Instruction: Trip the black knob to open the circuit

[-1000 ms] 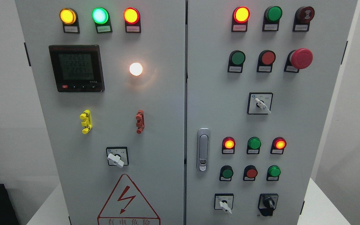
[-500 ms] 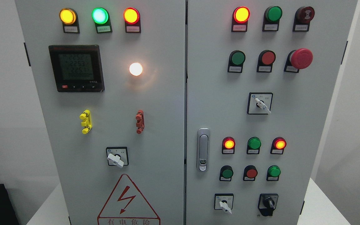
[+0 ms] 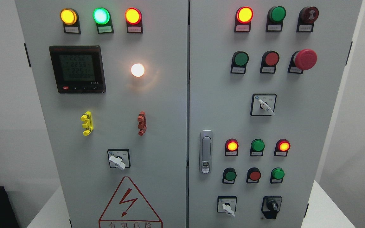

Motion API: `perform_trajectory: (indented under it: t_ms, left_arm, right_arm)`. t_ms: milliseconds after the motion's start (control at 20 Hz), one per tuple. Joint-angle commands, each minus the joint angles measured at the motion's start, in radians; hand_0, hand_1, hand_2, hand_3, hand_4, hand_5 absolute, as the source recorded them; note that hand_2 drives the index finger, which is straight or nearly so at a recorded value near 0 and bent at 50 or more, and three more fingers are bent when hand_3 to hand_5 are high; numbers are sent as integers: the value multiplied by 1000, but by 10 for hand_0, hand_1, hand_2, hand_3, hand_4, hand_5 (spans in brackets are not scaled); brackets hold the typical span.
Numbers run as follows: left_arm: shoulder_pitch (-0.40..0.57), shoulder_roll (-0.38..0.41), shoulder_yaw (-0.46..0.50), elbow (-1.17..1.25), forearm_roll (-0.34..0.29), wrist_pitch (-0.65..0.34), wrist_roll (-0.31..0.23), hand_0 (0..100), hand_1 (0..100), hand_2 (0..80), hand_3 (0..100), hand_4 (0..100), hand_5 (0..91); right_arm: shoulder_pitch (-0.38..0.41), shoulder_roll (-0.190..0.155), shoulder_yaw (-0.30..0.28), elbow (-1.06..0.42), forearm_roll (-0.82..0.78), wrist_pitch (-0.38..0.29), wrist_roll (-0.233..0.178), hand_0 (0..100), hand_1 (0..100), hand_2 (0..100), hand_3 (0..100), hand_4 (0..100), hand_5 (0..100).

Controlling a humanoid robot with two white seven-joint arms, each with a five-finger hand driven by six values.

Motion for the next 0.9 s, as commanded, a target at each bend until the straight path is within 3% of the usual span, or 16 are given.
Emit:
perform_trajectory:
  t_ms: [0, 450, 850]
  left_arm:
    - [-2, 0, 1, 0, 2, -2, 0, 120, 389, 0, 0, 0, 0]
    - [-2, 0, 1, 0, 2, -2, 0, 120, 389, 0, 0, 0, 0]
    - [-2, 0, 1, 0, 2, -2, 0, 120, 389, 0, 0, 0, 0]
  right_arm:
    - [-25, -9, -5, -29, -4, 5, 7, 0, 52, 0, 1000, 1000, 1000]
    - [-105, -41, -47, -26, -65, 64, 5, 0, 45, 0, 1000, 1000, 1000]
    - [-123, -40, -47, -21, -76, 87, 5, 0, 43, 0, 1000, 1000, 1000]
